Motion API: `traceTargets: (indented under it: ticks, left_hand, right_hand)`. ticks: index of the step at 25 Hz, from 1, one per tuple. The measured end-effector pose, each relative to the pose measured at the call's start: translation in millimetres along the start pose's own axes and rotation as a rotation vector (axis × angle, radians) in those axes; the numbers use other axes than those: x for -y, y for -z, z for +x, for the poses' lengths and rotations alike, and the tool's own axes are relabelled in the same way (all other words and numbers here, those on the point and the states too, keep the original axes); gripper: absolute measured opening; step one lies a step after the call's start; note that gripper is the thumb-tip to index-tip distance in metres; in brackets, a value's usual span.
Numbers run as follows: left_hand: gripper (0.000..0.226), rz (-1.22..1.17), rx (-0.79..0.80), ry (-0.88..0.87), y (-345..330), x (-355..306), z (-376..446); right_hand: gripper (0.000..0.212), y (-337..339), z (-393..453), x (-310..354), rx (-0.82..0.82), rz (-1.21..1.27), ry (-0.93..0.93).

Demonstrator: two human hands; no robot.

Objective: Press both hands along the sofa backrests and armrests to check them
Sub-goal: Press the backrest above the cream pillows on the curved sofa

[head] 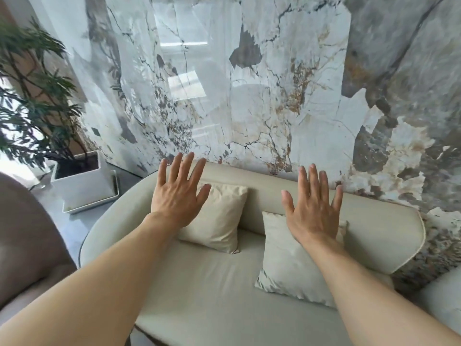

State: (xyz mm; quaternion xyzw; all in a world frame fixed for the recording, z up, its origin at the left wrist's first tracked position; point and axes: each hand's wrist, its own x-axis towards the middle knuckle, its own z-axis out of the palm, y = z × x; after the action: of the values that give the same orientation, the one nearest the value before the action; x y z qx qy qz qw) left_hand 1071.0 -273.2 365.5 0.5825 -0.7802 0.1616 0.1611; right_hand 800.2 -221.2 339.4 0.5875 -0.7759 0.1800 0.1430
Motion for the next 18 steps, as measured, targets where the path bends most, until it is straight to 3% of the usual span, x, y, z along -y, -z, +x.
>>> traceTargets:
  ticks: [6, 13, 18]
  left_hand:
    - [0.069, -0.029, -0.003, 0.006, -19.7, 67.3, 8.0]
    - [0.073, -0.092, 0.026, -0.073, -47.9, 200.9, 43.0]
    - [0.073, -0.159, 0.064, -0.151, -70.3, 234.5, 74.3]
  right_hand:
    - [0.072, -22.7, 2.7, 80.8, 0.014, -0.003, -0.002]
    - [0.067, -43.9, 16.2, 216.1, 0.014, -0.048, -0.088]
    - [0.068, -58.4, 28.0, 264.0, 0.03, -0.08, -0.123]
